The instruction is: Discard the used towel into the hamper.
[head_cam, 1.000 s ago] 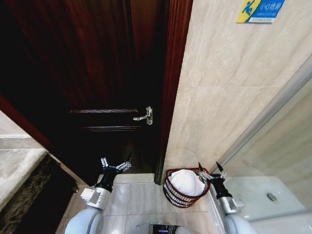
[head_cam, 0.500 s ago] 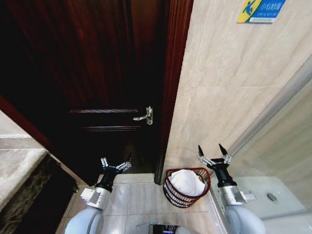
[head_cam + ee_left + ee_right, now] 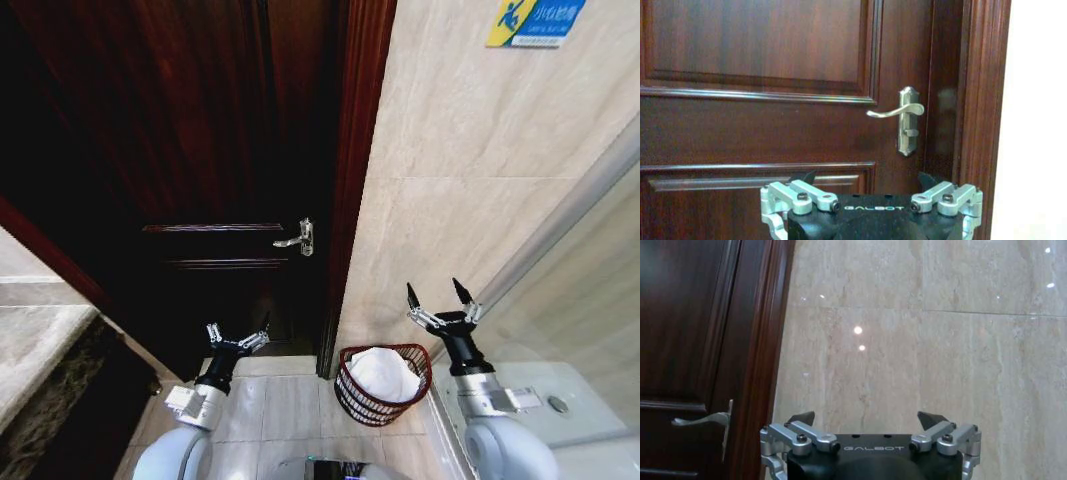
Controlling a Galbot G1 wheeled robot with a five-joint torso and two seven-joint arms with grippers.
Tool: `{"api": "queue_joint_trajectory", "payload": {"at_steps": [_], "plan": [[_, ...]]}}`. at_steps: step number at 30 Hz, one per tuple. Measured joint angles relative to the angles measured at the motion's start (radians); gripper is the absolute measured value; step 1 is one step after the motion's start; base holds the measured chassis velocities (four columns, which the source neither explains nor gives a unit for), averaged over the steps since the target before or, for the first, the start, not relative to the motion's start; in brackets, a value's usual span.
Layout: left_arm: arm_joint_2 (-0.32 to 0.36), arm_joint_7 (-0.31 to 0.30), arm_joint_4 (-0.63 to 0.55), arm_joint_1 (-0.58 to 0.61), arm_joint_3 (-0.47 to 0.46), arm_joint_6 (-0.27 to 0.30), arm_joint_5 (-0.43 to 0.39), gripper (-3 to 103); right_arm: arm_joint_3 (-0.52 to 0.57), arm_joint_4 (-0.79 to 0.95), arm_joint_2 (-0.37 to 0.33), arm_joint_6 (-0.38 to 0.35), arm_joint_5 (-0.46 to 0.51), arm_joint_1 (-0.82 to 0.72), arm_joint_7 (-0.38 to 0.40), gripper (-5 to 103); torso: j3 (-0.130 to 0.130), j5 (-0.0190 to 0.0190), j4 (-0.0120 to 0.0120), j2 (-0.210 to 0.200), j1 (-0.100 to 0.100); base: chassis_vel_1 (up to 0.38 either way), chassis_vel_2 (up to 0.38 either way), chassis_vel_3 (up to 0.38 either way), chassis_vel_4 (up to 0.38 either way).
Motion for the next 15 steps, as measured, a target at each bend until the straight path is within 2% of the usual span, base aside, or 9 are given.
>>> {"api": "queue_joint_trajectory", "payload": {"at_steps": [15], "plan": [[0.000, 0.000, 0.000, 0.000, 0.000, 0.000, 0.000, 100, -0.004, 0.001, 0.004, 0.000, -0.001, 0.005, 0.011, 100, 0.000, 0.0000, 0.0000, 0.000, 0.000, 0.000, 0.000, 0.000, 0.000]]}}
